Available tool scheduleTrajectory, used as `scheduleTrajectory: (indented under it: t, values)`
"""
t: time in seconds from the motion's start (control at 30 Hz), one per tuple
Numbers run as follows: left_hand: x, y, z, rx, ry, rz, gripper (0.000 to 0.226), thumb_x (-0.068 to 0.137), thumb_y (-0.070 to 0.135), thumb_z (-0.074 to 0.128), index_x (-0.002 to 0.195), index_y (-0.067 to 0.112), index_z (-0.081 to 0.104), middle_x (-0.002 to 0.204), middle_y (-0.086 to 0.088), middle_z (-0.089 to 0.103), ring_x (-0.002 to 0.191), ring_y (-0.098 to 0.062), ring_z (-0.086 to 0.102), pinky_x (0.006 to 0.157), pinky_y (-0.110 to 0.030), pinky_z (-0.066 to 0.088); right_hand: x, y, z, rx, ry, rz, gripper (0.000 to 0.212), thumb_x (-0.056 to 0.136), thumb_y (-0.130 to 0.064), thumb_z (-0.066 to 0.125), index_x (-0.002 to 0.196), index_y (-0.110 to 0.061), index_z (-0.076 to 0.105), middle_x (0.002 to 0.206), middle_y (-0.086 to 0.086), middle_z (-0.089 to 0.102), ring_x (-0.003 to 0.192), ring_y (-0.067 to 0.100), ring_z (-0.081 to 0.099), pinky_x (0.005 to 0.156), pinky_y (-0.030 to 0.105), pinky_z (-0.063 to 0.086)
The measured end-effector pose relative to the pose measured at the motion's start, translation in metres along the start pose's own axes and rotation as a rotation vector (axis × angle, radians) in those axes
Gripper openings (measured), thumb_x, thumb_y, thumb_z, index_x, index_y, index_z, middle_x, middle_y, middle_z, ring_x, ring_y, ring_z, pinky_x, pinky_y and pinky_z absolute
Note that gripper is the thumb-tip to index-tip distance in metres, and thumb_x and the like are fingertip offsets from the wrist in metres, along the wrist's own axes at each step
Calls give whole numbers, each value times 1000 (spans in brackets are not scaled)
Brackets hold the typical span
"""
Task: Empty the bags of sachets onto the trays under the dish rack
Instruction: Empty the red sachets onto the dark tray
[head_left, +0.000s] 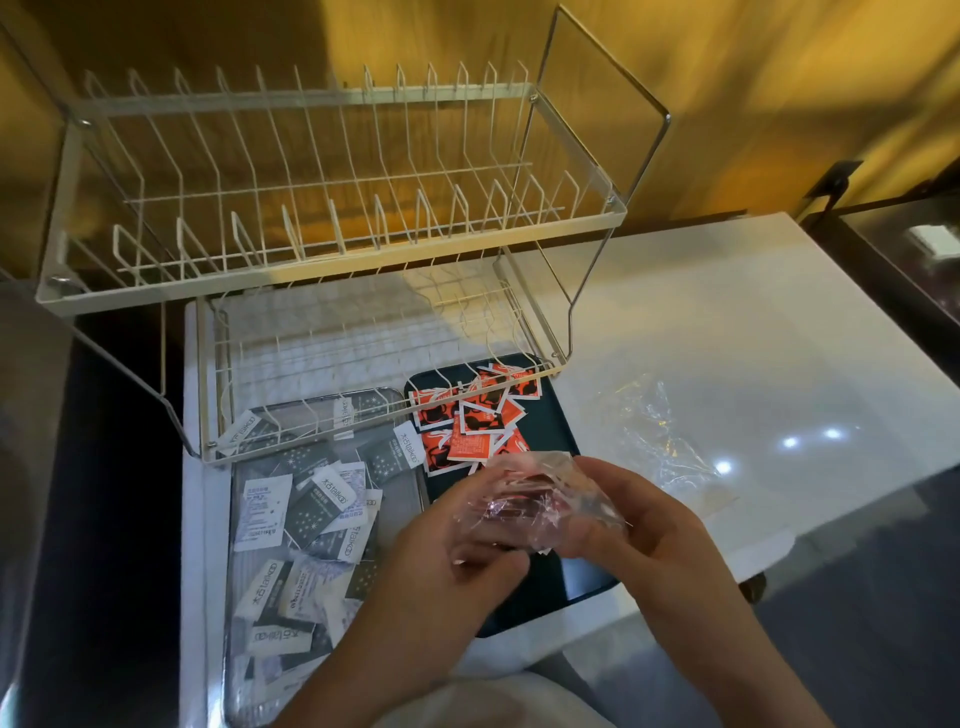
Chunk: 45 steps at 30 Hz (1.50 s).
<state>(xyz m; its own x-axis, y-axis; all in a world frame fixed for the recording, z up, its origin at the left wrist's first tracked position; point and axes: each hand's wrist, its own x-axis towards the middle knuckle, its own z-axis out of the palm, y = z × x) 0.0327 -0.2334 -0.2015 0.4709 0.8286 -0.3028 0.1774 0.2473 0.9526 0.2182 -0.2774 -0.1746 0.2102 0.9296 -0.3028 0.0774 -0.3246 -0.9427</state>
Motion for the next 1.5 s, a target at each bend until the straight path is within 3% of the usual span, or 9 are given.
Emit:
scheduleTrajectory:
  t: [0.13,0.43,0.57,0.7,0.8,0.9,1.03,1.3,1.5]
  values:
    - [7,-5,0,110,63,57,41,93,5,61,109,41,71,92,10,79,81,-9,74,80,-32,59,2,6,4,-58,10,8,33,80,-13,77,109,-26,70,95,2,78,88,26,73,74,29,61]
    - [8,-1,-1,104,170,204,25,96,15,59,90,31,76,80,5,78,78,-18,75,76,-50,60,-3,-1,3,-116,22,-128,31,76,-9,76,105,-19,72,92,-7,79,85,11,75,71,16,57]
    - [11,10,-5,120,224,287,19,91,28,59,86,35,76,67,3,74,70,-16,74,69,-48,61,-1,-4,5,-332,154,-337,15,80,-25,69,93,-23,77,95,-19,75,87,3,71,73,9,53]
    - [14,25,-14,224,304,402,13,88,42,61,91,46,73,74,13,75,65,-1,71,55,-15,55,5,-12,4,-320,223,-387,16,83,-10,72,86,-25,76,85,-17,75,76,6,71,65,10,52]
    - [16,32,-20,295,362,411,12,82,52,63,92,51,69,76,11,69,59,-5,64,46,-15,49,8,-19,5,-265,237,-412,24,83,-7,69,81,-30,75,77,-14,75,69,8,69,63,12,52]
    - [24,25,-25,275,305,320,26,69,52,77,90,55,63,71,-1,58,55,-4,51,51,-18,46,11,-23,7,-138,231,-408,19,84,-10,67,78,-25,74,67,-8,73,62,9,68,63,15,53]
    - [40,-1,-26,502,145,205,42,67,59,77,106,49,62,97,21,54,86,11,50,68,-16,42,12,-29,7,-80,239,-424,15,88,-6,63,81,-14,74,68,0,75,63,14,70,64,21,57]
    - [49,-10,-18,327,237,260,6,90,30,68,84,29,71,87,12,74,84,-1,69,77,-27,57,10,-34,1,-3,268,-418,5,86,-23,66,88,-20,69,87,5,75,75,20,69,66,24,56]
    - [46,-9,-15,185,201,275,25,90,11,68,72,27,61,73,12,73,65,-8,67,64,-24,54,17,-11,-5,-318,201,-212,41,71,-44,71,109,-32,62,108,-18,69,101,4,63,83,13,48]
